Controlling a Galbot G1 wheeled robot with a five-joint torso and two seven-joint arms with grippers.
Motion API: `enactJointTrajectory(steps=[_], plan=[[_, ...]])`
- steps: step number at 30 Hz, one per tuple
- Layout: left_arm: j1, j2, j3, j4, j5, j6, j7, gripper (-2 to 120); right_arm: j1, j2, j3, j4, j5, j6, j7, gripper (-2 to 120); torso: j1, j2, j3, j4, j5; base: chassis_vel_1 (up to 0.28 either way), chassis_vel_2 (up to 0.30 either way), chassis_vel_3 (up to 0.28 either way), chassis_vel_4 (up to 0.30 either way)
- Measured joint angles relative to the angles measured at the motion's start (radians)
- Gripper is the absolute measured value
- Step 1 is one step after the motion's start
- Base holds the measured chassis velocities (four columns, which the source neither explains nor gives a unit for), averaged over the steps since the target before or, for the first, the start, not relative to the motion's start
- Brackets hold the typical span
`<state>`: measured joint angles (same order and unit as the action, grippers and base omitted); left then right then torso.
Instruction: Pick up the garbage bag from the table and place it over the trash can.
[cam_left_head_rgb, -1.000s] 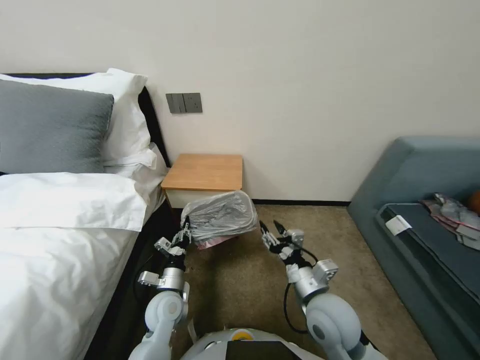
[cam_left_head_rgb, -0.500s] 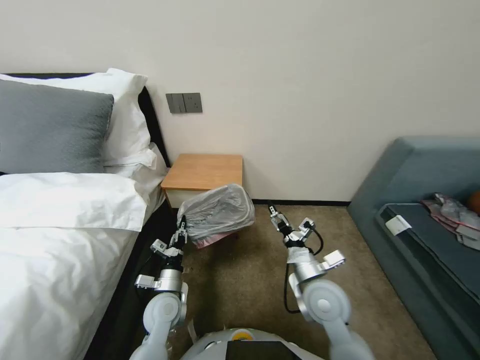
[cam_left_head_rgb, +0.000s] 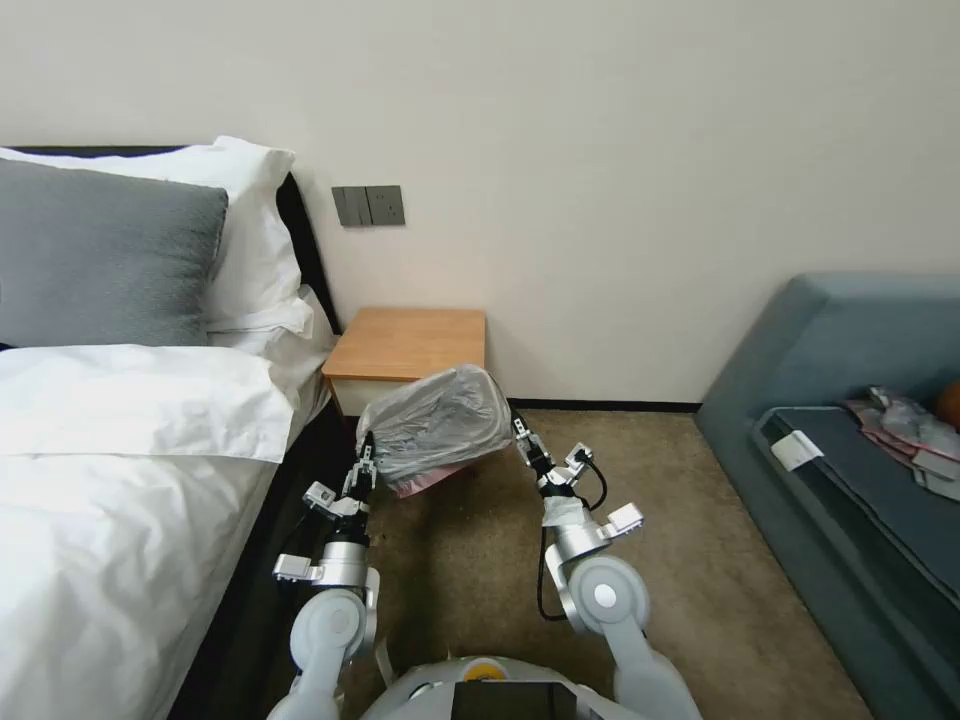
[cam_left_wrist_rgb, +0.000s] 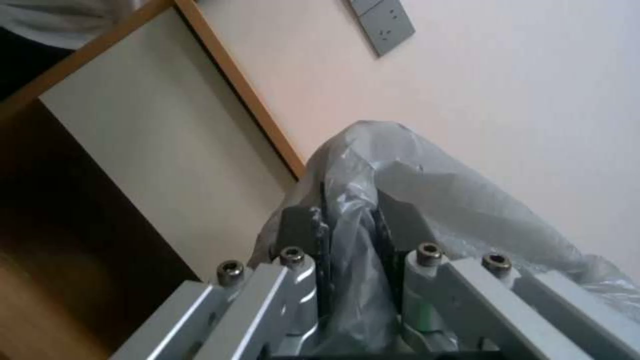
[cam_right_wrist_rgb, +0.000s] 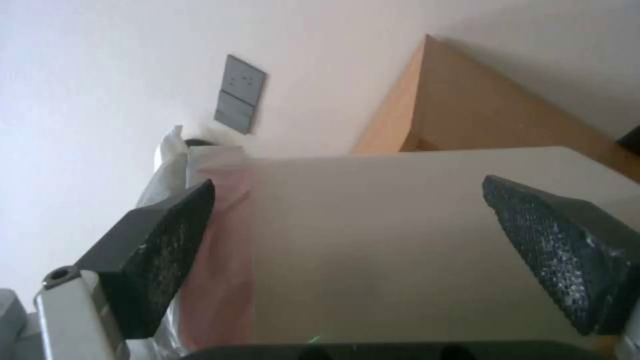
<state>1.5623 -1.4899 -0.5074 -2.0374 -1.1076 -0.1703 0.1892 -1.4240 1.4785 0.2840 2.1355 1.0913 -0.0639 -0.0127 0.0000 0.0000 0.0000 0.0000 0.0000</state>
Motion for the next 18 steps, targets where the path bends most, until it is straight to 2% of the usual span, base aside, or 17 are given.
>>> enactJointTrajectory(steps=[8, 18], plan=[[-0.002, -0.006, 0.003, 0.004, 0.001, 0.0, 0.001, 11, -0.005, 0.028, -0.015, 0.006, -0.01, -0.001, -0.023, 100, 0.0, 0.0, 0.0, 0.0, 0.0, 0.0, 0.0, 0.0, 0.0], [-0.007, -0.007, 0.003, 0.006, 0.002, -0.002, 0.001, 11, -0.026, 0.017, -0.001, 0.004, -0.047, 0.009, -0.028, 100, 0.0, 0.0, 0.0, -0.0001, 0.0, 0.0, 0.0, 0.0, 0.0]])
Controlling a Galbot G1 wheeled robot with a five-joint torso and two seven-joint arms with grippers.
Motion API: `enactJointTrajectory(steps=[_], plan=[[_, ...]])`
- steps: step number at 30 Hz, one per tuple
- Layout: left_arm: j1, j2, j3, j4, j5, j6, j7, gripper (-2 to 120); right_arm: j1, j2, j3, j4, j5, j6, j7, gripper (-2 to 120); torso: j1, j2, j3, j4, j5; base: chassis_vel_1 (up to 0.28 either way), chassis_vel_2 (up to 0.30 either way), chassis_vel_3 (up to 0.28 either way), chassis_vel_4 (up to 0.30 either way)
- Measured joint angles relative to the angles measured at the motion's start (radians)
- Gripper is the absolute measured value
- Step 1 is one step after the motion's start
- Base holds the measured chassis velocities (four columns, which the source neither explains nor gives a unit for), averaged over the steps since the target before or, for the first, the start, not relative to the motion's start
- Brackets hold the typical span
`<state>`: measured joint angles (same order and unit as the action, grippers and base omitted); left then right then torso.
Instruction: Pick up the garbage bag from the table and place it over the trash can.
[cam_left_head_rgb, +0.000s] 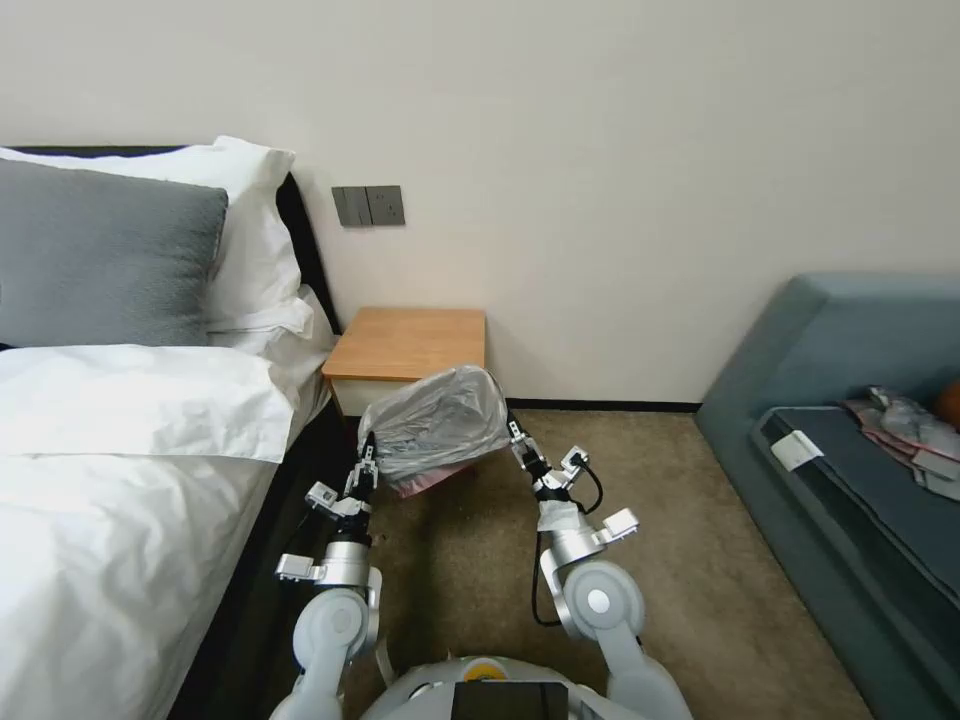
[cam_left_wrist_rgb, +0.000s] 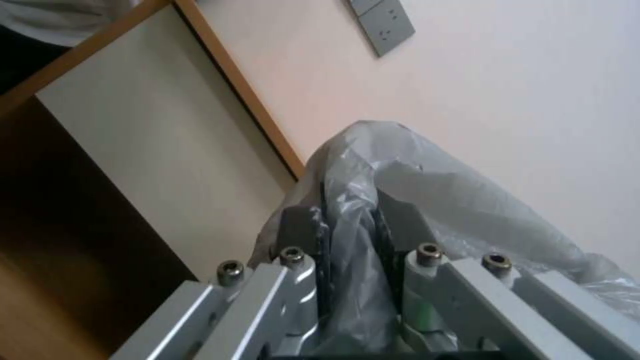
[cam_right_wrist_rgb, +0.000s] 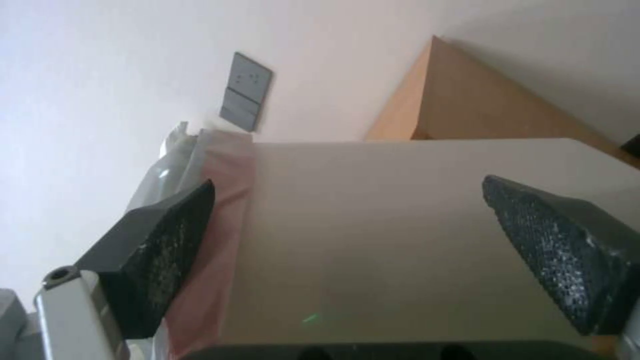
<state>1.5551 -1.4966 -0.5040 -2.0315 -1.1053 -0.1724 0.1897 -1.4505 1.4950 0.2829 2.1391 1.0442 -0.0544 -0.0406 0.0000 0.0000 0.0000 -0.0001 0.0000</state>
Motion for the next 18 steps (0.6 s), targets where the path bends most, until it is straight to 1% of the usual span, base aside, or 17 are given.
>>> enactJointTrajectory(steps=[10, 18], plan=[[-0.002, -0.002, 0.0, 0.0, 0.002, -0.002, -0.003, 11, -0.011, 0.026, 0.0, 0.033, 0.001, 0.012, -0.019, 100, 0.0, 0.0, 0.0, 0.0001, 0.0, 0.0, 0.0, 0.0, 0.0], [-0.004, -0.004, 0.002, 0.001, 0.002, -0.002, -0.004, 11, -0.015, 0.027, -0.013, 0.026, -0.001, 0.009, -0.043, 100, 0.0, 0.0, 0.0, 0.0, 0.0, 0.0, 0.0, 0.0, 0.0]])
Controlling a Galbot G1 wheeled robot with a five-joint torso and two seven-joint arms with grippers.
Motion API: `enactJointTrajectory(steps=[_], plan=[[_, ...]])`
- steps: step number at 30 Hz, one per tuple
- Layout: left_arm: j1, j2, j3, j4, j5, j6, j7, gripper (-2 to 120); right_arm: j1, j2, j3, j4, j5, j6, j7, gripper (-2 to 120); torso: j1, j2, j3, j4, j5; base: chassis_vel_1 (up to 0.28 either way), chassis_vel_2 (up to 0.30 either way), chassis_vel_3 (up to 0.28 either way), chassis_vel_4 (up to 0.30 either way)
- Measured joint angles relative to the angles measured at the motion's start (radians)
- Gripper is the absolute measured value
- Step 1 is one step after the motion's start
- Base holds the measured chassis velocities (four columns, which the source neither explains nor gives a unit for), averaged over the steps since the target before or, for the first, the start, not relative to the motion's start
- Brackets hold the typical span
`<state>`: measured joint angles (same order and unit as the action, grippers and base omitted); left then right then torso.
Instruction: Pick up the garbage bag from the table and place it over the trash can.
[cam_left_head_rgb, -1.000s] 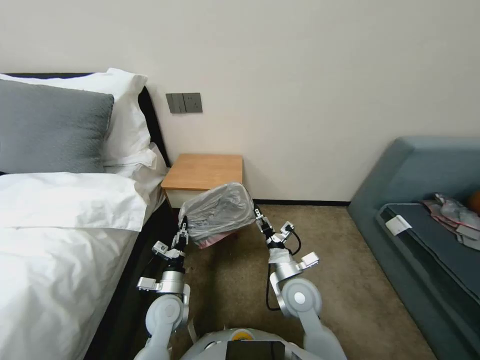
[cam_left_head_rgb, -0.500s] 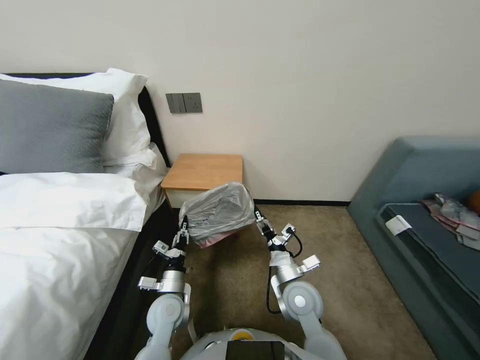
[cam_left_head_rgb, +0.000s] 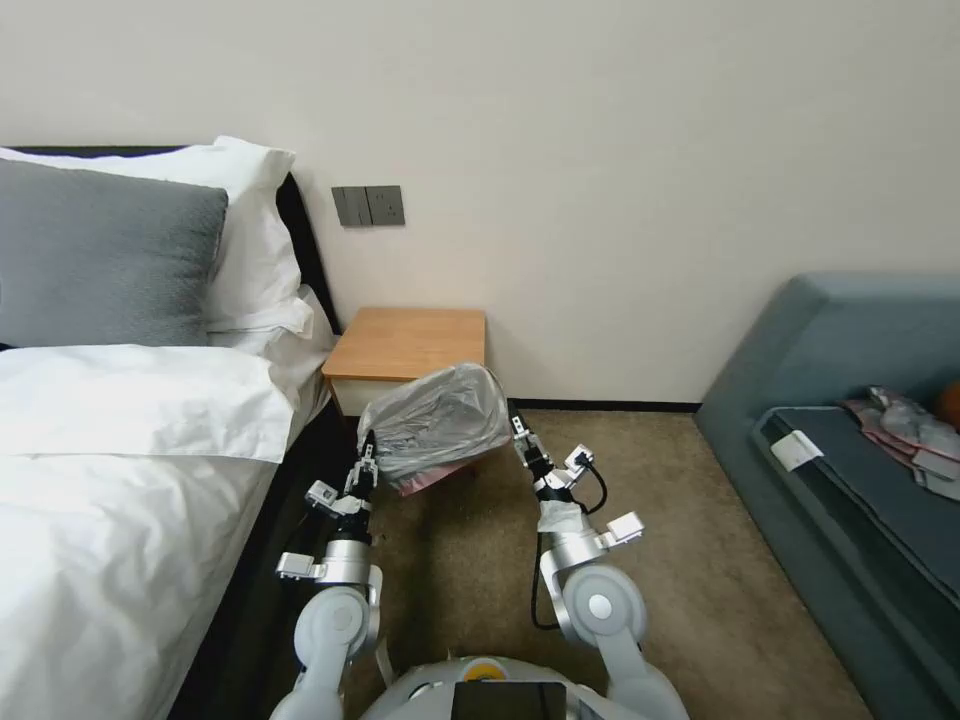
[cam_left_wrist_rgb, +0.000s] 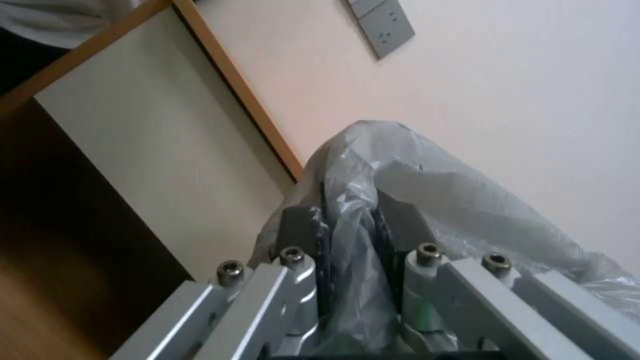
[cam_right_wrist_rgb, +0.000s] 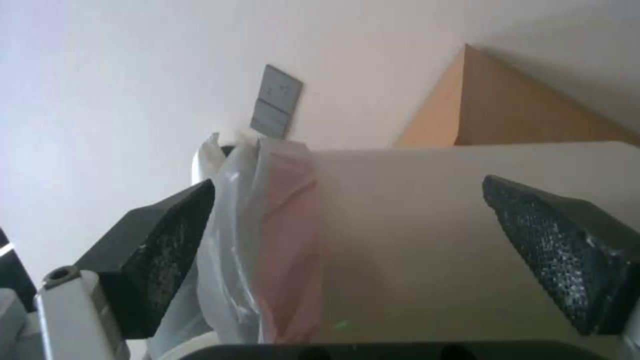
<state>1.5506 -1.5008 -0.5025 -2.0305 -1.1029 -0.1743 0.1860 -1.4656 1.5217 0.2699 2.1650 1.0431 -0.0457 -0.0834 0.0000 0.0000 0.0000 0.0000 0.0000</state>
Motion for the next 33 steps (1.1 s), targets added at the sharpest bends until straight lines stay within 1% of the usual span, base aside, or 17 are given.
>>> enactJointTrajectory(steps=[12, 14, 15, 17, 18, 19, 20, 21, 24, 25, 28, 29, 32, 33], plan=[[0.005, -0.005, 0.002, 0.0, 0.003, 0.0, 0.0, 11, 0.008, 0.0, -0.007, -0.017, -0.001, -0.005, -0.021, 99, 0.0, 0.0, 0.0, 0.0, 0.0, 0.0, 0.0, 0.0, 0.0], [0.006, -0.007, 0.004, 0.0, 0.004, 0.0, 0.001, 11, 0.008, 0.0, -0.008, -0.018, -0.001, -0.006, -0.026, 92, 0.0, 0.0, 0.0, 0.0, 0.0, 0.0, 0.0, 0.0, 0.0], [0.006, -0.007, 0.004, 0.0, 0.004, 0.0, 0.001, 11, 0.008, 0.0, -0.008, -0.018, -0.001, -0.006, -0.026, 92, 0.0, 0.0, 0.0, 0.0, 0.0, 0.0, 0.0, 0.0, 0.0], [0.007, -0.009, 0.005, 0.0, 0.005, -0.001, 0.002, 11, 0.008, 0.0, -0.01, -0.02, -0.002, -0.006, -0.03, 82, 0.0, 0.0, 0.0, 0.0001, 0.0, 0.0, 0.0, 0.0, 0.0], [0.007, -0.009, 0.005, 0.0, 0.005, -0.001, 0.002, 11, 0.008, 0.0, -0.01, -0.02, -0.002, -0.006, -0.03, 82, 0.0, 0.0, 0.0, 0.0001, 0.0, 0.0, 0.0, 0.0, 0.0], [0.007, -0.01, 0.006, 0.001, 0.006, -0.001, 0.002, 11, 0.008, 0.001, -0.01, -0.021, -0.002, -0.006, -0.031, 78, 0.0, 0.0, 0.0, 0.0001, 0.0, 0.0, 0.0, 0.0, 0.0], [0.008, -0.011, 0.007, 0.002, 0.006, -0.001, 0.003, 11, 0.009, 0.002, -0.01, -0.022, -0.003, -0.006, -0.035, 70, 0.0, 0.0, 0.0, 0.0, 0.0, 0.0, 0.0, 0.0, 0.0], [0.008, -0.011, 0.007, 0.002, 0.006, -0.001, 0.003, 11, 0.009, 0.002, -0.01, -0.022, -0.003, -0.006, -0.035, 70, 0.0, 0.0, 0.0, 0.0, 0.0, 0.0, 0.0, 0.0, 0.0], [0.008, -0.012, 0.007, 0.003, 0.007, -0.002, 0.003, 11, 0.01, 0.004, -0.011, -0.027, -0.009, -0.006, -0.041, 54, 0.0, 0.0, 0.0, 0.0001, 0.0, 0.0, 0.0, 0.0, 0.0], [0.008, -0.012, 0.007, 0.003, 0.007, -0.002, 0.003, 11, 0.01, 0.004, -0.011, -0.027, -0.009, -0.006, -0.041, 54, 0.0, 0.0, 0.0, 0.0001, 0.0, 0.0, 0.0, 0.0, 0.0], [0.007, -0.012, 0.007, 0.003, 0.008, -0.002, 0.003, 11, 0.01, 0.004, -0.012, -0.028, -0.014, -0.005, -0.046, 41, 0.0, 0.0, 0.0, 0.0, 0.0, 0.0, 0.0, 0.0, 0.0], [0.007, -0.012, 0.007, 0.003, 0.008, -0.002, 0.003, 11, 0.01, 0.004, -0.012, -0.028, -0.014, -0.005, -0.046, 41, 0.0, 0.0, 0.0, 0.0, 0.0, 0.0, 0.0, 0.0, 0.0], [0.007, -0.011, 0.007, 0.003, 0.008, -0.003, 0.003, 11, 0.01, 0.004, -0.012, -0.028, -0.018, -0.001, -0.057, 28, 0.0, 0.0, 0.0, 0.0, 0.0, 0.0, 0.0, 0.0, 0.0], [0.007, -0.011, 0.007, 0.003, 0.008, -0.003, 0.003, 11, 0.01, 0.004, -0.012, -0.028, -0.018, -0.001, -0.057, 28, 0.0, 0.0, 0.0, 0.0, 0.0, 0.0, 0.0, 0.0, 0.0]])
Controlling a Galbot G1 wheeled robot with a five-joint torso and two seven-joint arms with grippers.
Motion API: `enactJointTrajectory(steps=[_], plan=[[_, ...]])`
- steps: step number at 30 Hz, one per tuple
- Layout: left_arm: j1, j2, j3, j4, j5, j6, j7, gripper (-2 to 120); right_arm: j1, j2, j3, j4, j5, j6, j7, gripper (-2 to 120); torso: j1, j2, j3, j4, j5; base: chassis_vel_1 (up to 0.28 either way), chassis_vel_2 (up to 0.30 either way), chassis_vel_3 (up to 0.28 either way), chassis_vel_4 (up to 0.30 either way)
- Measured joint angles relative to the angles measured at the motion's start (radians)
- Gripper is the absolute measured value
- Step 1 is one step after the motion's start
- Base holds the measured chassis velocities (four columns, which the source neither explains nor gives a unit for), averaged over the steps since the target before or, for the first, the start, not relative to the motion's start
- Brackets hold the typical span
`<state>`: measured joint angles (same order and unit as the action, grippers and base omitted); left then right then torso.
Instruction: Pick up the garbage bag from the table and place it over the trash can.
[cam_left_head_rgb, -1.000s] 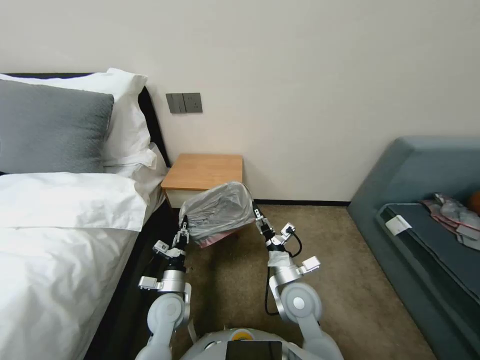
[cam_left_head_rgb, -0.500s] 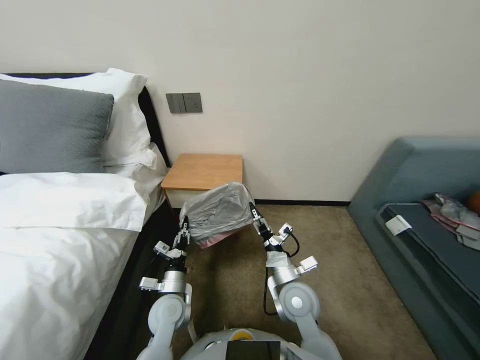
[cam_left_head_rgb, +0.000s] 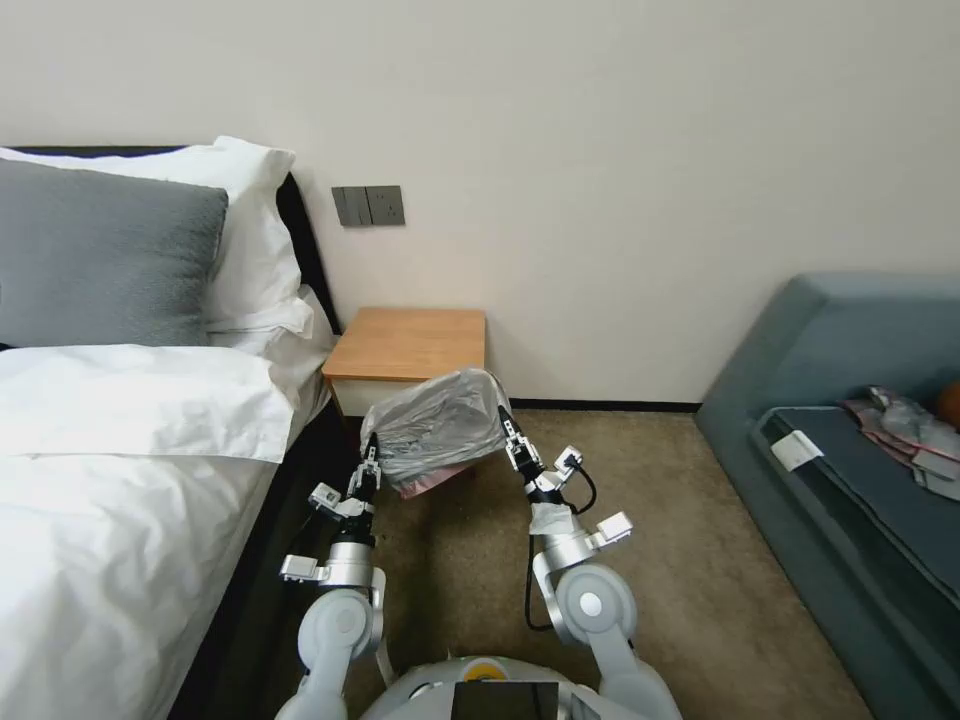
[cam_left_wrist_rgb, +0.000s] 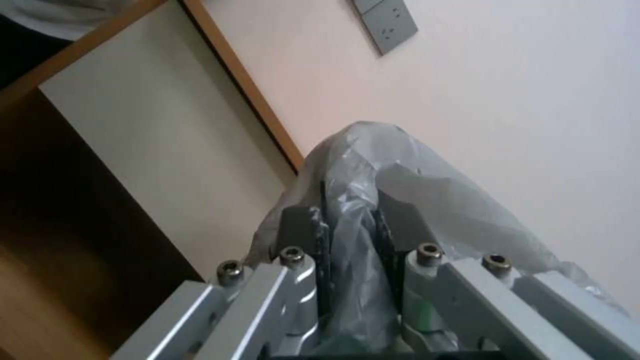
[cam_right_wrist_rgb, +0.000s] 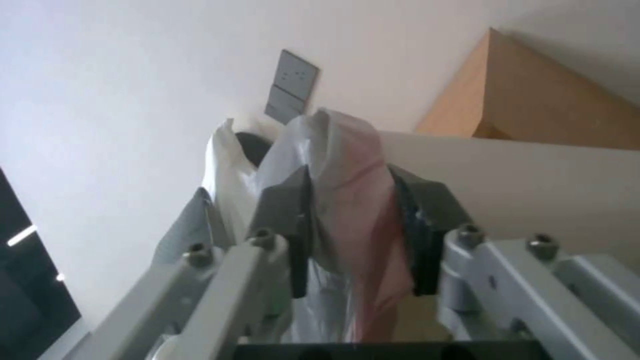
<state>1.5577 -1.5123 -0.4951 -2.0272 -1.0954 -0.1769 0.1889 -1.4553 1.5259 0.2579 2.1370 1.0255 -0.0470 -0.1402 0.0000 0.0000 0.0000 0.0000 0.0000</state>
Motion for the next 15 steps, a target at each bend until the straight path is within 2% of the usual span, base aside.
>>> enactJointTrajectory(steps=[4, 5, 9, 11, 13, 15], plan=[[-0.001, 0.0, -0.001, 0.0, 0.001, -0.001, -0.002, 11, 0.0, -0.002, 0.001, -0.002, -0.021, 0.002, -0.01, 7, 0.0, 0.0, 0.0, 0.0, 0.0, 0.0, 0.0, 0.0, 0.0], [-0.001, 0.0, -0.001, 0.0, 0.001, -0.001, -0.002, 11, 0.0, -0.002, 0.001, -0.002, -0.021, 0.002, -0.01, 7, 0.0, 0.0, 0.0, 0.0, 0.0, 0.0, 0.0, 0.0, 0.0], [-0.003, 0.0, -0.001, -0.002, 0.003, -0.001, -0.005, 11, 0.0, -0.002, 0.0, -0.004, -0.031, 0.004, -0.012, 23, 0.0, 0.0, 0.0, 0.0, 0.0, 0.0, 0.0, 0.0, 0.0], [-0.003, 0.001, -0.001, -0.002, 0.003, -0.001, -0.005, 11, 0.0, -0.003, 0.0, -0.004, -0.032, 0.004, -0.013, 26, 0.0, 0.0, 0.0, 0.0, 0.0, 0.0, 0.0, 0.0, 0.0], [-0.003, 0.002, 0.0, -0.002, 0.004, -0.001, -0.006, 11, 0.002, -0.004, 0.0, -0.003, -0.033, 0.006, -0.014, 37, 0.0, 0.0, 0.0, 0.0, 0.0, 0.0, 0.0, 0.0, 0.0], [-0.002, 0.002, 0.0, -0.002, 0.005, -0.001, -0.006, 11, 0.002, -0.004, 0.0, -0.003, -0.034, 0.008, -0.017, 39, 0.0, 0.0, 0.0, 0.0, 0.0, 0.0, 0.0, 0.0, 0.0]])
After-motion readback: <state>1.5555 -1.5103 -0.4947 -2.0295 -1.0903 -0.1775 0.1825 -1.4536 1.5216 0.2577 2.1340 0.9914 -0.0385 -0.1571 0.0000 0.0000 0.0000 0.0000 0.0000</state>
